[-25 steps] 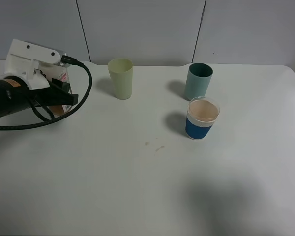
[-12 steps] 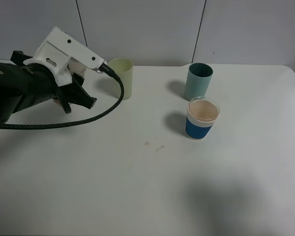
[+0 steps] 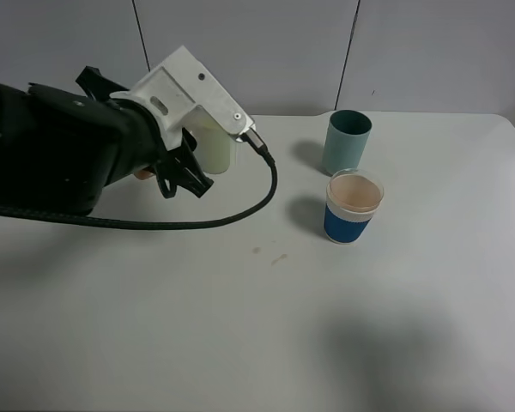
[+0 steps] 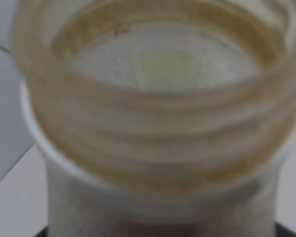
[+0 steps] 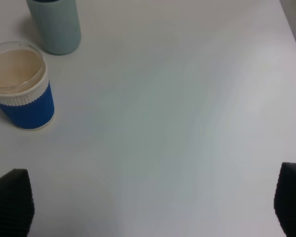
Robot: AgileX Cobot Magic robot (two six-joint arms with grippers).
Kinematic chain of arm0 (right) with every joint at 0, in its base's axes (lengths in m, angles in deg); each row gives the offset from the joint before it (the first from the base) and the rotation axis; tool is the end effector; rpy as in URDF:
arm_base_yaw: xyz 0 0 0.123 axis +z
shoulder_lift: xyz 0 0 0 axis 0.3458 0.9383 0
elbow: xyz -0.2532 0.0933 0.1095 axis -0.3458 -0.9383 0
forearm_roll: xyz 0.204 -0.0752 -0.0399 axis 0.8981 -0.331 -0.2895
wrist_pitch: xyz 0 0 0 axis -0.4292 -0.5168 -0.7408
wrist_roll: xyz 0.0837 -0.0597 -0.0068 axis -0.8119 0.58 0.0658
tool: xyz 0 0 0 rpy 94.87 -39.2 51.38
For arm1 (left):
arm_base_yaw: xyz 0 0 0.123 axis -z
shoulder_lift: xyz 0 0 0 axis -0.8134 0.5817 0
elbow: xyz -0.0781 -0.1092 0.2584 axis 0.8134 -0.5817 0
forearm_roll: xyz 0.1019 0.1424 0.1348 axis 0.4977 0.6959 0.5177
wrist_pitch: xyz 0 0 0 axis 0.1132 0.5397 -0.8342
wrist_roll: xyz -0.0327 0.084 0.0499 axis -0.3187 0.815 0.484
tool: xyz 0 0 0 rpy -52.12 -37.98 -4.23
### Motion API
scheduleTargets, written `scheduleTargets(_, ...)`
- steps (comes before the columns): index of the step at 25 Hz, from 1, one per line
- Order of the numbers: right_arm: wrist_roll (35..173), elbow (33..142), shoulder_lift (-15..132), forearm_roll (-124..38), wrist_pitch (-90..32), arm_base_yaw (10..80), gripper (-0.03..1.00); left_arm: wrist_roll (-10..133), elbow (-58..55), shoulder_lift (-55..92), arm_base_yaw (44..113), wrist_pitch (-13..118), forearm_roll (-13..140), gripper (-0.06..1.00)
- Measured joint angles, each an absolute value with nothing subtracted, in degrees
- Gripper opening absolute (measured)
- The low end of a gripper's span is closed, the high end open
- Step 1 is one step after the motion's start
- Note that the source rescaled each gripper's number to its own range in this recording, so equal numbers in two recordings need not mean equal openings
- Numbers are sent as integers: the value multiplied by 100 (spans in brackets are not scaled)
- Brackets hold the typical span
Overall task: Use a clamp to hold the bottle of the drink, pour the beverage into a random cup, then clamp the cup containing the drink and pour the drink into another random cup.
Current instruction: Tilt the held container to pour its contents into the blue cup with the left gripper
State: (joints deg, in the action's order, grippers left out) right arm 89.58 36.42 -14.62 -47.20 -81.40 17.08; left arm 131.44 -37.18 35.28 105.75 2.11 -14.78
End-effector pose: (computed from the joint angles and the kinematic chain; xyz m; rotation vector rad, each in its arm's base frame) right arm -0.0292 0.0072 0.2577 -0.0940 2.0437 -0.0506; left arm 0.2286 -0.1660 0.2365 0.7503 1.9679 0.5347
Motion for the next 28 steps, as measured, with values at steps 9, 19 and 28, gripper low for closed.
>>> scheduleTargets(9, 8958, 3642, -1462, -4720, -8140, 1708, 92, 13966, -2336, 4617, 11198, 36, -2267, 3)
scheduleTargets(19, 8958, 3642, -1462, -4720, -8140, 1708, 92, 14016, -1659, 5348, 11334, 36, -2292, 3)
scheduleTargets(28, 8958, 3642, -1462, -4720, -8140, 1708, 92, 14041, -1090, 5862, 11334, 88, -2307, 3)
